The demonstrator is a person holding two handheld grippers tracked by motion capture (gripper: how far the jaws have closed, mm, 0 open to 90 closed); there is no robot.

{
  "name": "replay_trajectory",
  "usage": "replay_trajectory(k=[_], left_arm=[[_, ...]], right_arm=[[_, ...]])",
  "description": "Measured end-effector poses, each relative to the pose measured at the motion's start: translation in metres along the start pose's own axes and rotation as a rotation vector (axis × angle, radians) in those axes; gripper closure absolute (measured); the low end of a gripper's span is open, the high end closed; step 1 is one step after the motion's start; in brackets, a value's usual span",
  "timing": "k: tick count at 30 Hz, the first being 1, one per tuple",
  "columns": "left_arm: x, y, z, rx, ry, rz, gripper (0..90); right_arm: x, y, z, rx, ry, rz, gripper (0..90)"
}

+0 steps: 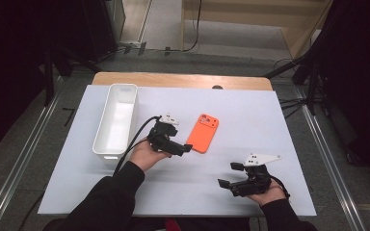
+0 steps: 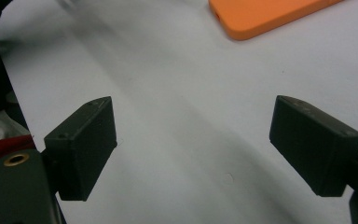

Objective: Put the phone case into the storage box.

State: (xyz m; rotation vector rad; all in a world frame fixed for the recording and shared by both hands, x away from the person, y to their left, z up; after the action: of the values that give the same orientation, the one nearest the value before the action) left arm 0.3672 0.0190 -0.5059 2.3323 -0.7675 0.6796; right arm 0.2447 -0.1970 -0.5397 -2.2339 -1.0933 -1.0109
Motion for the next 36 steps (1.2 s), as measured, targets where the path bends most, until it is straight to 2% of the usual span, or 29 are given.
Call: replay_trajectory(k=[4,12,15,21,33,36], left_arm=[[0.005,0.001,0.006,0.018,0.002,0.001,13.5],[0.013,0.003,0.014,0.016,0.024,-0.027,13.5],[0.017,0.003,0.015,0.061,0.038,-0.015,13.5],[0.025,0.008,0.021,0.062,0.033,-0.023,13.5],[0.039,0.012,0.037,0.107,0.039,-0.025,13.5],[0.042,0.012,0.042,0.128,0.054,-0.024,13.5]], right_arm=[[0.000,0.000,0.000,-0.001,0.000,0.001,13.4],[-0.001,0.000,0.000,-0.003,-0.004,-0.001,13.4],[-0.001,0.000,0.000,-0.004,-0.004,-0.003,13.4],[-0.001,0.000,0.000,-0.002,-0.005,-0.002,13.4],[-0.001,0.000,0.001,0.000,-0.004,-0.004,13.4],[-0.001,0.000,0.000,0.000,-0.003,-0.005,13.4]])
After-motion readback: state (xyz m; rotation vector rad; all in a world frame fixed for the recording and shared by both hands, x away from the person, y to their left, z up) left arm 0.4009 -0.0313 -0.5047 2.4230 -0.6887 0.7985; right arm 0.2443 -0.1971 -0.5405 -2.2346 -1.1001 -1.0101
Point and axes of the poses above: each handheld gripper's, and its own axes: z roughly forward along the jaws, x roughly out of its top, y roughly to its right, the point moved 6 cm from there along z, roughly forward along the jaws, and after that the axes turned 15 degrees about -z, right-handed, at the moved point
